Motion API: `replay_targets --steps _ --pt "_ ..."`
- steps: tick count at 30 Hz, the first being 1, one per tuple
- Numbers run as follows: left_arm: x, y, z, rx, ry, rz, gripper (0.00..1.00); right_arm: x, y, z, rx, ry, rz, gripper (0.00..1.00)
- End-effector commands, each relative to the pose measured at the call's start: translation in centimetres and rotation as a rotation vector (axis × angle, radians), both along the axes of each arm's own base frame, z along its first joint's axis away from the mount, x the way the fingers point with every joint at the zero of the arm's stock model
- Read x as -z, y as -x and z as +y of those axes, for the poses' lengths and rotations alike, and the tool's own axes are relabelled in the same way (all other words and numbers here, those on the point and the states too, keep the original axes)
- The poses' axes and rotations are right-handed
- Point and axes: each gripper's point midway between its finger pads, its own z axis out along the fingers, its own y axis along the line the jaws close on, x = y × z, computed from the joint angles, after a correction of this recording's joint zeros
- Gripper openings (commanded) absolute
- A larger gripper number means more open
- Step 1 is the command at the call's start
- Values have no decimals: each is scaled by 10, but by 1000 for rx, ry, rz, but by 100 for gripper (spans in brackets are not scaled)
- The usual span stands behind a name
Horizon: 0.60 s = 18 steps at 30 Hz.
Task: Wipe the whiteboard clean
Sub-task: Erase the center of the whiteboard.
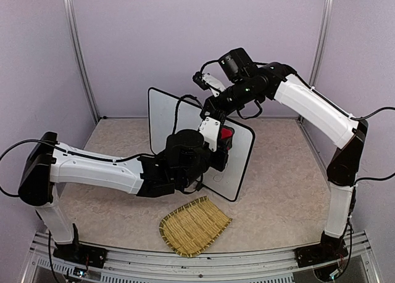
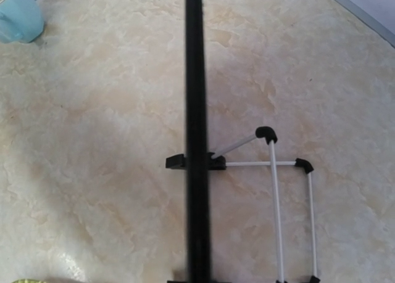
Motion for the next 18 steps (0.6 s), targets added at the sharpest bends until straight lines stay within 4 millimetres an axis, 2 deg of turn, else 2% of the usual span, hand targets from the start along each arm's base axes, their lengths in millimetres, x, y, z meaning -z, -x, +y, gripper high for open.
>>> replay_targets --steps 1,3,8,15,18 --pt "11 -43 39 -126 -10 16 17 25 34 17 -36 20 136 0" --pt "13 -44 39 -114 -15 15 17 26 34 18 -37 19 137 0" --pt "15 -33 20 -35 2 16 18 25 34 18 -36 17 139 0" --pt "20 9 -32 112 2 -3 18 26 33 18 -35 18 141 0" --pt "17 21 -47 149 6 -18 18 27 33 18 -35 19 141 0"
